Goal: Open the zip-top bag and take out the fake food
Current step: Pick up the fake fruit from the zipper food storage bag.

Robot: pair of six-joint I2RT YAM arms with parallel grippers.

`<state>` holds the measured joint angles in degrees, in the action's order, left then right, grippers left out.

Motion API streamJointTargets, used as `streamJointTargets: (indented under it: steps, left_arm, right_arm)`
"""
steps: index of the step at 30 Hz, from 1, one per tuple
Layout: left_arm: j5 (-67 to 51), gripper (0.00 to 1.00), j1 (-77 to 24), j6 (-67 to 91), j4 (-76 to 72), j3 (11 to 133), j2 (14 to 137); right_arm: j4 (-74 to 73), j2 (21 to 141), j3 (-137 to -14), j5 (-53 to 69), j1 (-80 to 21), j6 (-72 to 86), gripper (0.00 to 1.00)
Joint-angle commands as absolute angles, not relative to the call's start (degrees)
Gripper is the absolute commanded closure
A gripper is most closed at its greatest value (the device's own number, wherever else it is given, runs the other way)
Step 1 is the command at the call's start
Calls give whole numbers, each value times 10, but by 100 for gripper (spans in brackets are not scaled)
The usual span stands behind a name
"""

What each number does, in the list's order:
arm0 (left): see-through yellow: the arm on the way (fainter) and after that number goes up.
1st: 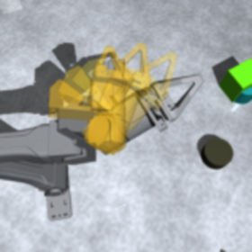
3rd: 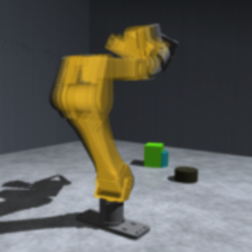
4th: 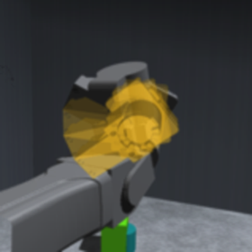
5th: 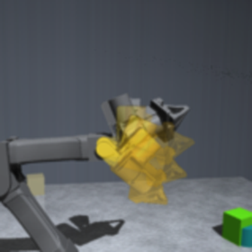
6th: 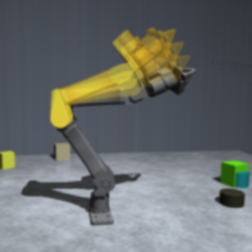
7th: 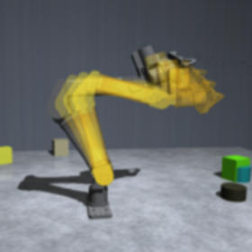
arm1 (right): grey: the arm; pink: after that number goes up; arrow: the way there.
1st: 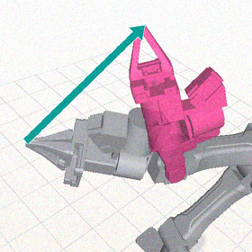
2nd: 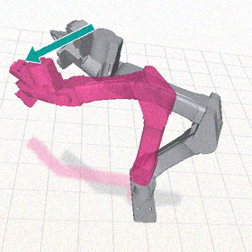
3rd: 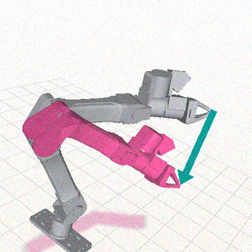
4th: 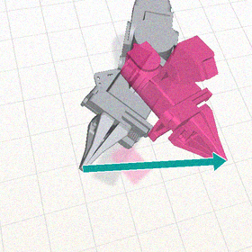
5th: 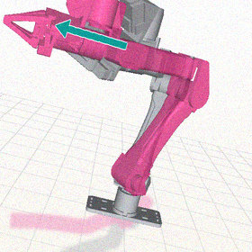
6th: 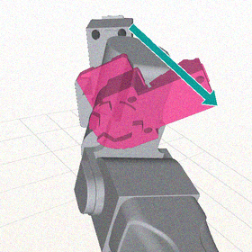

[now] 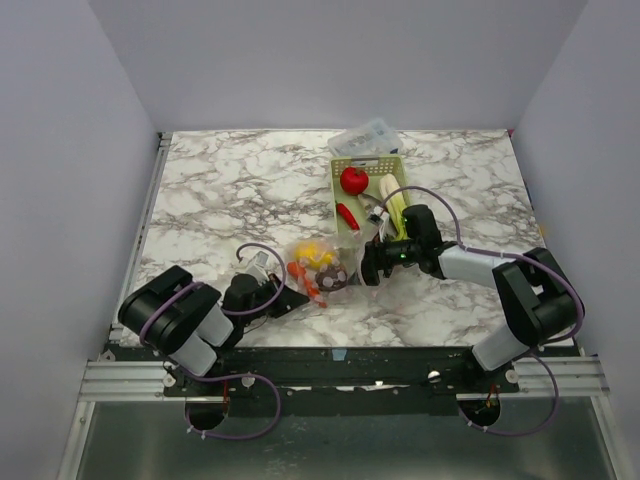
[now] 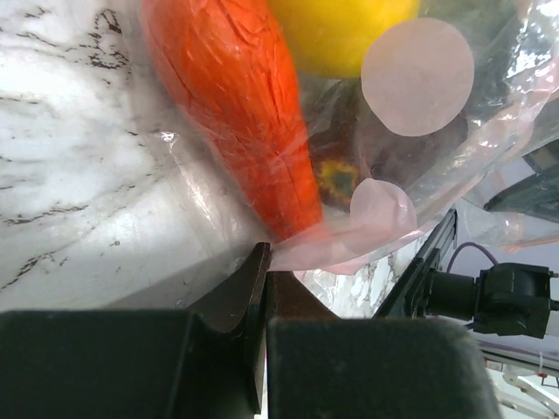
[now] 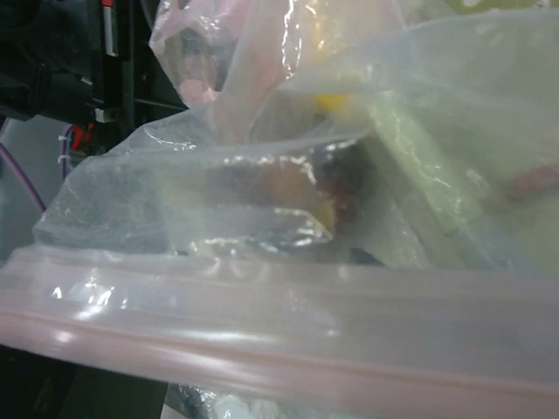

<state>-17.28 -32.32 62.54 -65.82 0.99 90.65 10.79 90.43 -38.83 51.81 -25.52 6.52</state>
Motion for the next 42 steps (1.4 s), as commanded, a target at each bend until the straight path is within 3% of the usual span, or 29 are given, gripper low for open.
streamJointTargets:
  steps: [1, 9, 14, 17, 28, 34, 39, 42]
  left_arm:
    - [-160, 100, -324, 607, -600, -38, 853]
    - [-104, 100, -328, 563, -362, -3, 691]
    - [-65, 70, -328, 543, -241, 11, 590]
    - [-64, 57, -328, 538, -212, 5, 540]
    - [-66, 23, -330, 510, -28, 29, 313]
    - [-80, 15, -332, 493, 76, 59, 202]
    - [-113, 12, -353, 487, 73, 99, 219]
    - [-73, 11, -412, 486, 51, 142, 260]
  right_arm:
    - [127, 892, -386, 577, -260, 67, 22]
    - [141, 884, -381, 631, -260, 71, 18]
    - [147, 874, -380, 638, -260, 73, 18]
    - [147, 867, -381, 647, -260, 70, 19]
    - [118, 862, -389, 552, -259, 51, 21]
    - [128, 864, -386, 557, -259, 62, 22]
    - [139, 865, -382, 570, -259, 74, 23]
    - [143, 867, -381, 577, -259, 79, 23]
